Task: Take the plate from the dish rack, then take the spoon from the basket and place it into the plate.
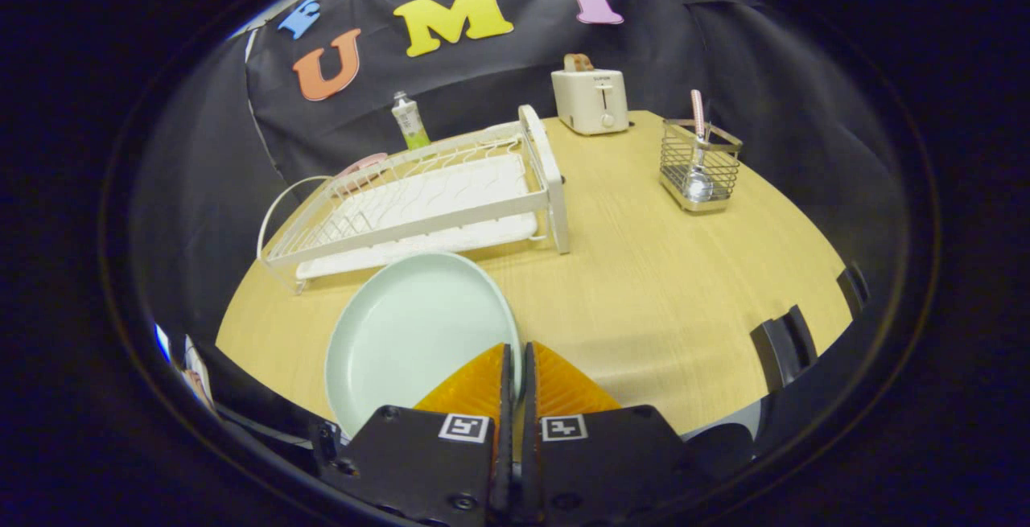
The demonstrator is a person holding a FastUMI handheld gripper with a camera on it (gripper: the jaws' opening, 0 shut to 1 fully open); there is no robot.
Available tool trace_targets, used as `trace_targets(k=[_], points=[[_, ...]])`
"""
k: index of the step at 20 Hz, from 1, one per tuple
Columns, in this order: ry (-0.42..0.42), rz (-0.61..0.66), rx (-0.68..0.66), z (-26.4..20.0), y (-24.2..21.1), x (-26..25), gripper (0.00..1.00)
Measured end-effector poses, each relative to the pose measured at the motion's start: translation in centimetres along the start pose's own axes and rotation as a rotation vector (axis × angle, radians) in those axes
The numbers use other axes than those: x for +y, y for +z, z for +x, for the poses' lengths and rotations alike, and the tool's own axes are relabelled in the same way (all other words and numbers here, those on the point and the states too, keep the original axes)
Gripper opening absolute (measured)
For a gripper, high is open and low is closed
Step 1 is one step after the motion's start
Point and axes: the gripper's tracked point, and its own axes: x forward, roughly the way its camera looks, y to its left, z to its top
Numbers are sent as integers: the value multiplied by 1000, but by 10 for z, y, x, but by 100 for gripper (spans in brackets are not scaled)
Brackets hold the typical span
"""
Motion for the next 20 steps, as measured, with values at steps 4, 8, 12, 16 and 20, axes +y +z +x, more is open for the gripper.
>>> trace_targets(k=[4,8,12,16,20], points=[[-61,-54,-66,9,2,-15,8],[-22,-38,-150,-2,19,-14,8],[-4,-12,-248,-11,44,-20,53],[-73,-31,-330,-8,75,-47,93],[-113,2,-407,-9,115,-87,100]])
